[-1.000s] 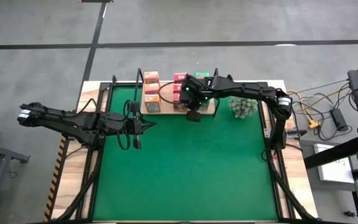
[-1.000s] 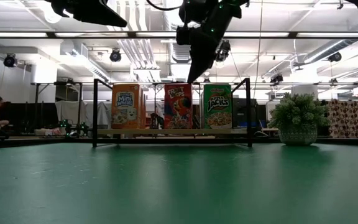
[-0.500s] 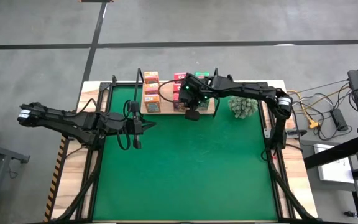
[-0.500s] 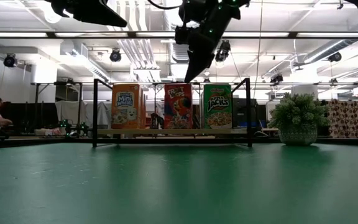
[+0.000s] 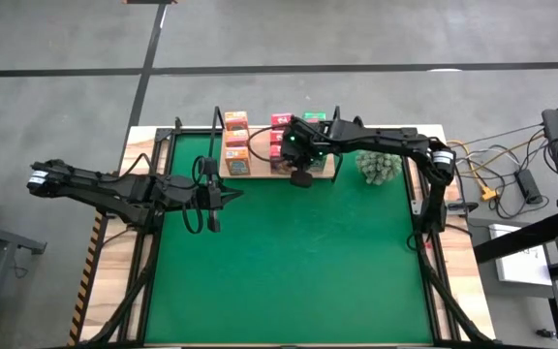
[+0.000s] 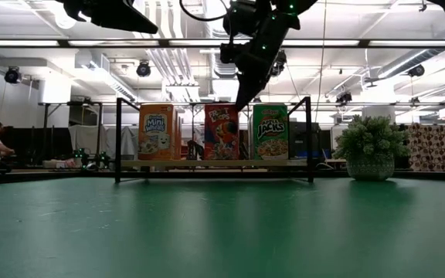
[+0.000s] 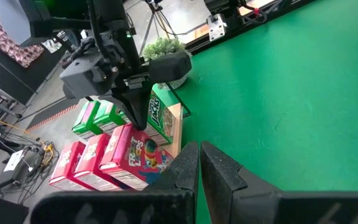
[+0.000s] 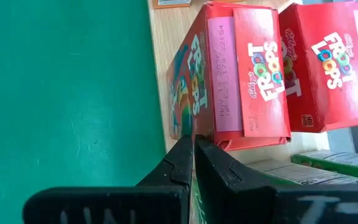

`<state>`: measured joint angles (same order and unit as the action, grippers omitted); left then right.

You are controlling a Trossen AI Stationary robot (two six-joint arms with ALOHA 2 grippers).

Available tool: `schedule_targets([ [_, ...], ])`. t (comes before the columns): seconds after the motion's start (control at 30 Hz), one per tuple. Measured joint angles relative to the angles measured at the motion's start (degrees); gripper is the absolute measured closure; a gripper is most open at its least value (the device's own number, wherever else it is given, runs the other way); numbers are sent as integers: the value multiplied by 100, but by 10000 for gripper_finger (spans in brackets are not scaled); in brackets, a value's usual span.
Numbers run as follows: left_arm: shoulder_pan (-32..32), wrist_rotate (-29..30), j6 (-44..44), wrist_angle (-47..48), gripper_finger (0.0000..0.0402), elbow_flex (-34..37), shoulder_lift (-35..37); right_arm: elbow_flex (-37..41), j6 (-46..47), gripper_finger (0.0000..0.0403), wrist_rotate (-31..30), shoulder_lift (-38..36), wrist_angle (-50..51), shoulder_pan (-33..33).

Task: Stack cereal on shelf
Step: Adjust the red cereal boxes on the shelf

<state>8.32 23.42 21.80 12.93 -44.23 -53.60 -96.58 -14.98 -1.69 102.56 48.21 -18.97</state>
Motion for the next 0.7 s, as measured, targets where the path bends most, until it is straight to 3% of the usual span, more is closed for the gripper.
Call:
schedule_targets([
  [0.5, 0, -2, 0, 4, 402, 0, 0, -7, 0, 394, 17, -2, -70, -10],
  [0.7, 2, -1, 0, 127, 402, 2, 1, 29, -4, 394, 70, -129, -144, 281],
])
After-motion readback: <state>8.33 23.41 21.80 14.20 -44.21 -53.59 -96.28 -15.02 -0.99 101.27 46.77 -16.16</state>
